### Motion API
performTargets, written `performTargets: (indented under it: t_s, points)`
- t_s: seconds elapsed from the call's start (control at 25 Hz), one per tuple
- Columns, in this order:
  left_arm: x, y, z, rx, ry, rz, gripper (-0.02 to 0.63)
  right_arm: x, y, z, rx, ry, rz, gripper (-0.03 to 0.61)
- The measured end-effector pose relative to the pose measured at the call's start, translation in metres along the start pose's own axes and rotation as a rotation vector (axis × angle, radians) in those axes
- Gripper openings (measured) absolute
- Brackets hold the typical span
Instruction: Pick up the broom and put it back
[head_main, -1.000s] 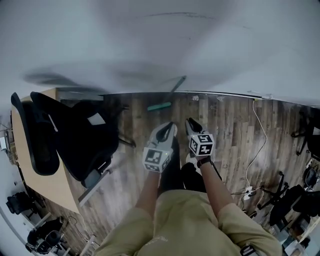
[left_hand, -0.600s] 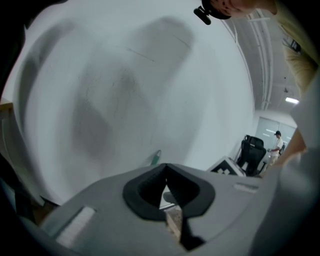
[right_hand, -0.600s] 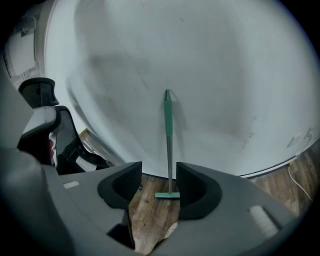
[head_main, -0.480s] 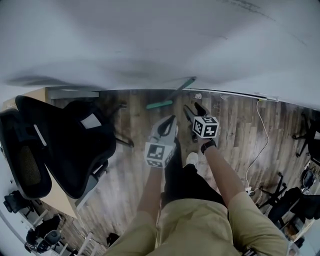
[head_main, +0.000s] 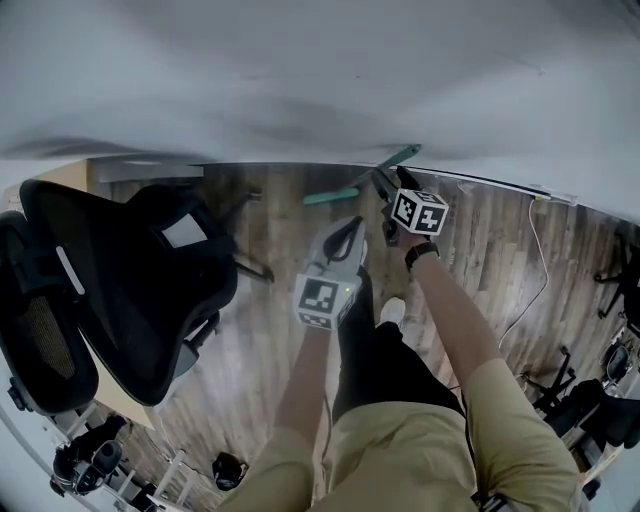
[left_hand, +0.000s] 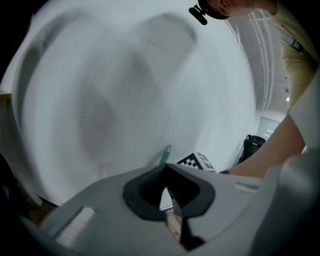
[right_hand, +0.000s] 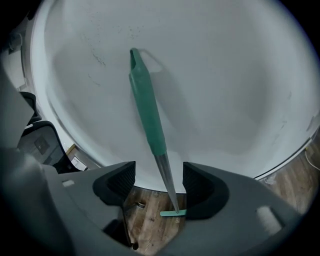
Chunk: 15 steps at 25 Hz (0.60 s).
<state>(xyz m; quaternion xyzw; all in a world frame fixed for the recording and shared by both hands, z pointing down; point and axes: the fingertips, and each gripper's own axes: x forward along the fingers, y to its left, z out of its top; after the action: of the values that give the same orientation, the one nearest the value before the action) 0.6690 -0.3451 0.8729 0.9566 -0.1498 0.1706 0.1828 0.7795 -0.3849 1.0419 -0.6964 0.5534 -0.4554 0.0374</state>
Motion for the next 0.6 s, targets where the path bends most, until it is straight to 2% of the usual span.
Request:
performTargets:
  t_s: [0.12, 0.16, 0.32, 0.48, 0.6]
  points:
    - [-0.005, 0.005, -0.001, -0.032, -0.007, 0.009, 0.002, 0.014, 0.003, 0.011, -0.055, 0.014, 0.012, 0.282]
    - [-0.007, 0.006, -0.003, -0.038, -0.004, 0.012, 0.002, 0.017, 0.004, 0.014, -0.079, 0.023, 0.019, 0.260]
    - [-0.012, 0.003, -0.006, -0.068, -0.004, 0.007, 0.002, 0.020, 0.001, 0.028, -0.107, 0.038, 0.016, 0.101]
    - [-0.013, -0.003, 0.004, -0.071, -0.017, 0.005, 0.002, 0.003, 0.009, 0.026, -0.174, 0.053, 0.027, 0.098]
    - [-0.020, -0.010, 0.007, -0.069, -0.015, 0.023, 0.002, -0.036, 0.025, 0.001, -0.270, 0.095, 0.010, 0.097]
